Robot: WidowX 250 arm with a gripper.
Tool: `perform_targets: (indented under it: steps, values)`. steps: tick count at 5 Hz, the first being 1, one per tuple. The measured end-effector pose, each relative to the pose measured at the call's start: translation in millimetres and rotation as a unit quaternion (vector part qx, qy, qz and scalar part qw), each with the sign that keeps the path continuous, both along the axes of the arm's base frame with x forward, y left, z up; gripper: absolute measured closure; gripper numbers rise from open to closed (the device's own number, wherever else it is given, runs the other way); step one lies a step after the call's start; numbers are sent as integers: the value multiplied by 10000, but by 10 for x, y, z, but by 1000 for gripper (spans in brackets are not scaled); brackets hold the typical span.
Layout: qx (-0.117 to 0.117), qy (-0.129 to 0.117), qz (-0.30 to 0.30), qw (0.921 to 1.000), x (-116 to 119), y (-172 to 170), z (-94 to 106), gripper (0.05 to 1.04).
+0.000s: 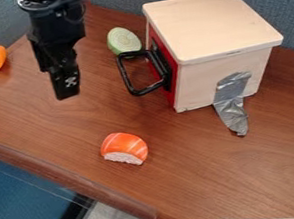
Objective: Open the drawer
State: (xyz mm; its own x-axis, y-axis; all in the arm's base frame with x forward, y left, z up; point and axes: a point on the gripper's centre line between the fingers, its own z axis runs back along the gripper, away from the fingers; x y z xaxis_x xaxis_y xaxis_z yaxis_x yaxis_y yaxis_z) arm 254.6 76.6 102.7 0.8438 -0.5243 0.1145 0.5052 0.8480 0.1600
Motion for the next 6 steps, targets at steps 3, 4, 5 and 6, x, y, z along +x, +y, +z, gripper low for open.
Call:
perform_targets:
  steps: [3, 4, 5, 6]
  values:
    - [294, 243, 272, 9989, 83, 18, -50, 84]
    - [294, 243, 272, 9989, 79, 17, -50, 84]
    - [293, 250, 271, 9989, 79, 17, -54, 84]
    - [294, 243, 272, 9989, 83, 18, -50, 84]
